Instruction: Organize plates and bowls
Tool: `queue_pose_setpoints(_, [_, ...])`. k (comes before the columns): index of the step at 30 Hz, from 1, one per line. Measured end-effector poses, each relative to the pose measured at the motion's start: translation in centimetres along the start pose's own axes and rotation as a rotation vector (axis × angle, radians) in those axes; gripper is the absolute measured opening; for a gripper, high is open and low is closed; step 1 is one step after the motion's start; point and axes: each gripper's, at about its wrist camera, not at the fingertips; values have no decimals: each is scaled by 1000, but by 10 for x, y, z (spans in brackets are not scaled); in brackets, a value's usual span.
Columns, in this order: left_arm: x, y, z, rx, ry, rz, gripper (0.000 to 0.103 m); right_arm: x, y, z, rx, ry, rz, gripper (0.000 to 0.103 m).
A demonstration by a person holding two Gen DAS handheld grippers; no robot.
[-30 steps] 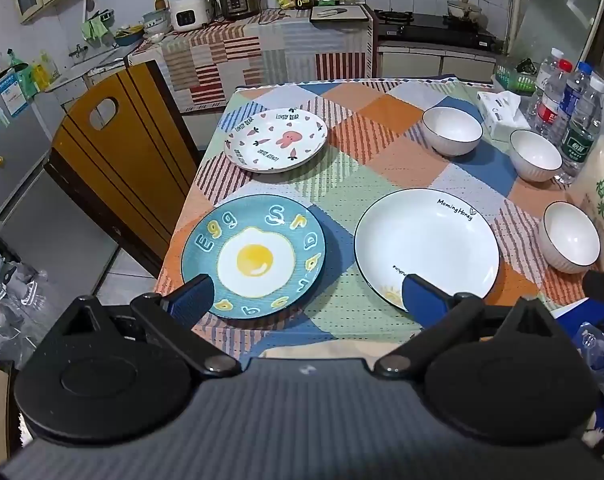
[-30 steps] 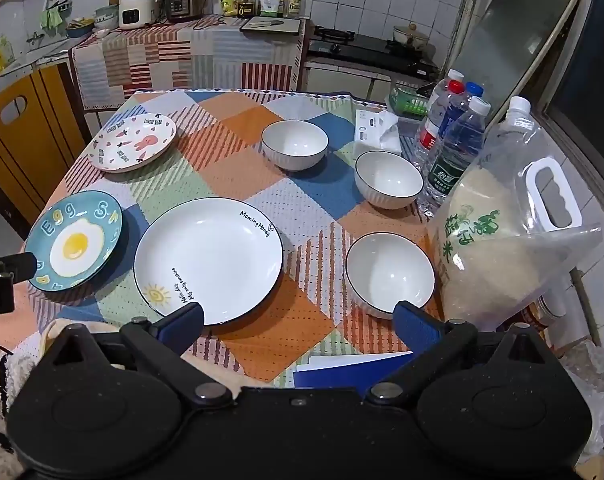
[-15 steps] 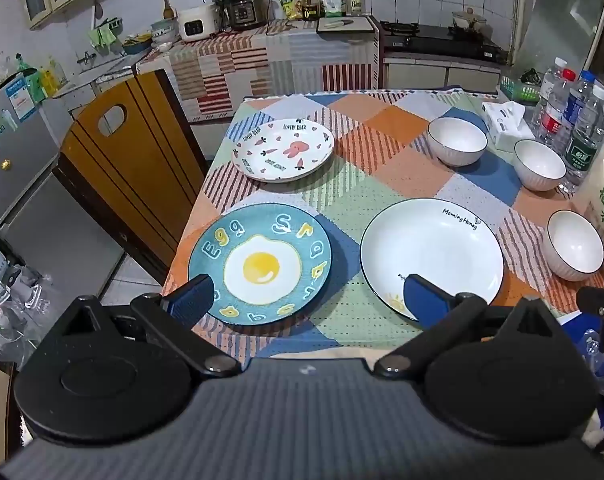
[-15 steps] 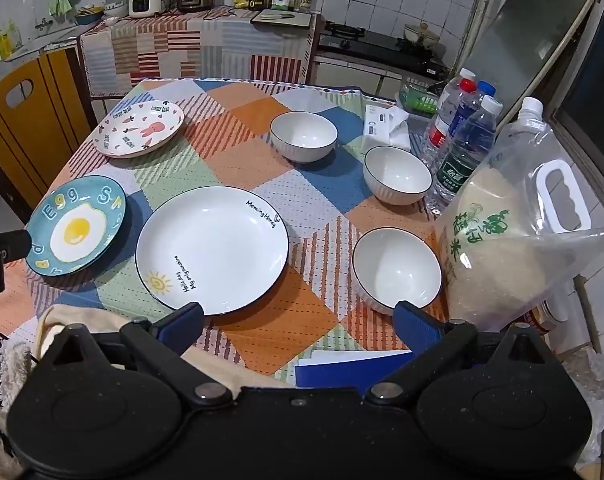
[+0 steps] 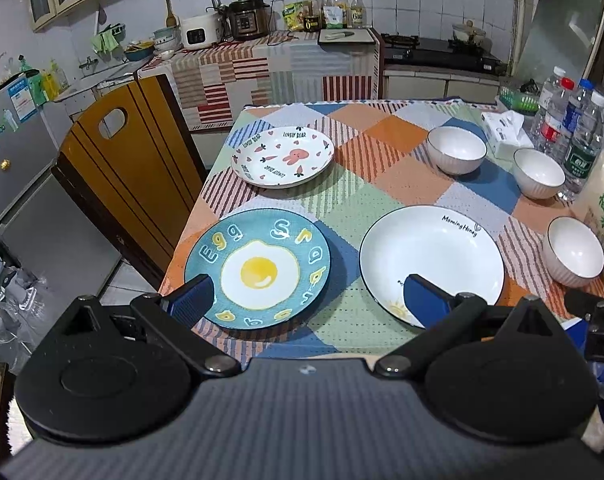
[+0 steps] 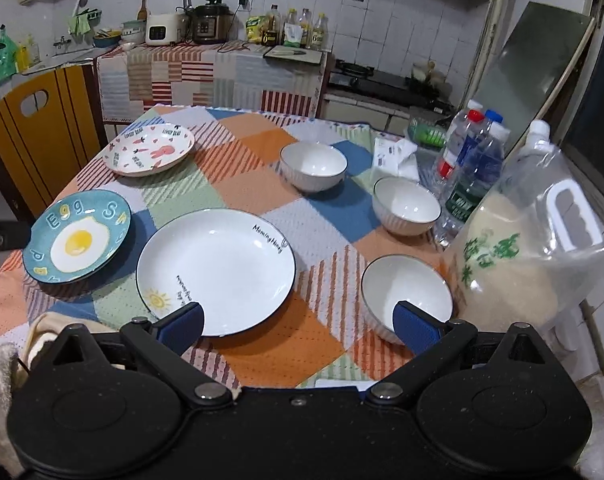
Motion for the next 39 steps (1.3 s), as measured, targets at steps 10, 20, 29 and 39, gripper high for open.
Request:
queue_pose_setpoints(10, [0,-3,2,-42,-34,-9,103,-6,-1,-6,-31,-20,21,102])
queue_pose_setpoints(20, [-1,-11,10,-54,-12,-5,103,-11,-1,-2,-21,-19,47,102])
queue_pose_setpoints(29, [-3,-13,9,-57,-18,-2,103,-12,-2,0,-12,-25,49,102])
queue_pose_setpoints(39, [0,-4,20,-20,-84,11,101,-16,4,2,-44,36,46,102])
Point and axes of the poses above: each gripper's, at about its wrist camera, not at the fingertips, and z roughly the way its jaws point, x to its left, y to its top, and after that the axes turned 8 degrees about z, right-handed
